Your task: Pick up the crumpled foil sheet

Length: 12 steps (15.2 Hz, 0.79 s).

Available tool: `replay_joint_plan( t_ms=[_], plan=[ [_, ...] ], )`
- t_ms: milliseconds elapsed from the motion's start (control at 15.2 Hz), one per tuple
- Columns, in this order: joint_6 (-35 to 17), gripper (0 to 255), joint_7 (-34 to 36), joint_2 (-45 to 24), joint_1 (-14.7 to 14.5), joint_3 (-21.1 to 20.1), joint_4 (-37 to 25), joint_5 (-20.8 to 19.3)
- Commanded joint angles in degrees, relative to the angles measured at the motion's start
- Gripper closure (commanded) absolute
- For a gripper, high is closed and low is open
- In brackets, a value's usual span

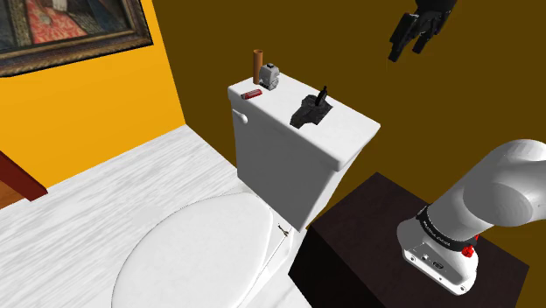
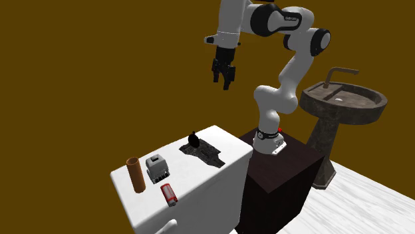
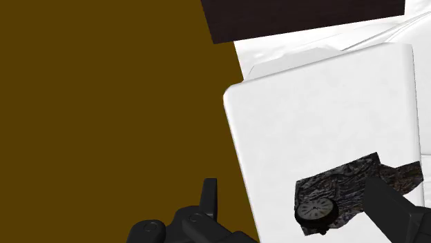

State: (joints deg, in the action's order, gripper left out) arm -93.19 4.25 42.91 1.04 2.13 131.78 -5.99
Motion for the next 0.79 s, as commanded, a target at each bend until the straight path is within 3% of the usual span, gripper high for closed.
replay_joint_plan(
  t_ms=[0, 726],
  plan=[
    [0.0, 0, 0.0, 0.0, 0.0, 0.0, 0.0, 0.0],
    [-13.2, 0, 30.1, -7.5, 1.7, -14.0, 6.8, 9.0]
  ],
)
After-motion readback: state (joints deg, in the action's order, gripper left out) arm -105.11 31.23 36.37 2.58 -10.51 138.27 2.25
